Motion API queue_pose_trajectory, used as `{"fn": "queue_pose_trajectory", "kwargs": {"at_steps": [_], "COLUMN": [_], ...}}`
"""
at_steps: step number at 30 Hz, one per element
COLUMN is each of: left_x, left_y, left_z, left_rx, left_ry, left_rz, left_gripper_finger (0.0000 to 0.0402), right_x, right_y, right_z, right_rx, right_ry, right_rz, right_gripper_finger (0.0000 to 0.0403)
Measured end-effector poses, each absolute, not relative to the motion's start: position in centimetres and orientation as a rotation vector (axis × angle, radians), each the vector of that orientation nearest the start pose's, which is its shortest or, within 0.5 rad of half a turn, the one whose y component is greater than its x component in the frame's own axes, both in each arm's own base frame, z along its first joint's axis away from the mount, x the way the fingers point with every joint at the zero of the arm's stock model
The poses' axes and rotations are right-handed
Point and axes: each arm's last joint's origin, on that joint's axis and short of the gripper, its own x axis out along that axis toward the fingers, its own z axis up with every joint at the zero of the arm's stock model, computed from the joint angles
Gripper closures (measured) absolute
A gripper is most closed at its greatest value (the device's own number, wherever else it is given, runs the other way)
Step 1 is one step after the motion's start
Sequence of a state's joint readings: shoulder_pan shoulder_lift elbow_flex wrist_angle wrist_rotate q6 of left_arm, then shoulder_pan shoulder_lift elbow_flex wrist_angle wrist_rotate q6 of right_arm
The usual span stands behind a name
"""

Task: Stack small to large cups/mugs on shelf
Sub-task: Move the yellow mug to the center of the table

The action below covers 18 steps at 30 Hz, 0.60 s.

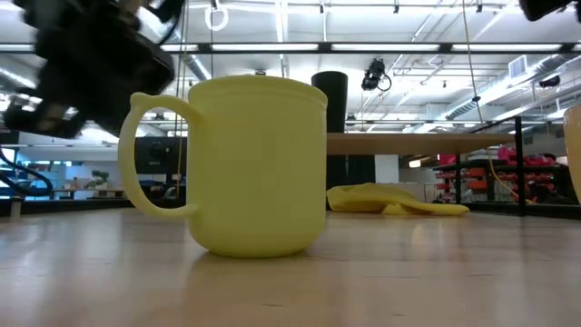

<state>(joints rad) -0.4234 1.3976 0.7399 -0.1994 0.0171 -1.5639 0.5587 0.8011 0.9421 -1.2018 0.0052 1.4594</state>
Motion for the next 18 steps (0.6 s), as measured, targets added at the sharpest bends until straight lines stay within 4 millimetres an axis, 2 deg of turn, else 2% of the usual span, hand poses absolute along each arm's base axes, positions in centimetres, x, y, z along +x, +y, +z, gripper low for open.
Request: {"fn": "queue_pose_trajectory", "kwargs": {"at_steps": [5, 10, 15, 18], "left_x": [23.3, 22.9, 24.1, 24.9], "left_y": [-13.4, -14.5, -14.6, -14.8], "left_z": [18.8, 18.7, 19.1, 18.4], "left_rx": [-1.326, -1.373, -1.420, -1.420], "left_ry": [1.012, 1.000, 0.888, 0.866], "left_rz": [0.310, 0.338, 0.273, 0.244], "left_gripper_finger": [0.0362, 0.0364, 0.0371, 0.0374], "right_x": [10.6, 10.9, 11.0, 10.9], "right_y": [9.1, 11.1, 12.1, 12.6], "right_z": [29.0, 28.0, 27.4, 27.1], "right_rx": [0.929, 0.903, 0.908, 0.905], "right_ry": [1.187, 1.184, 1.179, 1.178], "right_rz": [-0.414, -0.502, -0.559, -0.579], "right_gripper_finger": [0.0394, 0.0390, 0.0377, 0.0370]}}
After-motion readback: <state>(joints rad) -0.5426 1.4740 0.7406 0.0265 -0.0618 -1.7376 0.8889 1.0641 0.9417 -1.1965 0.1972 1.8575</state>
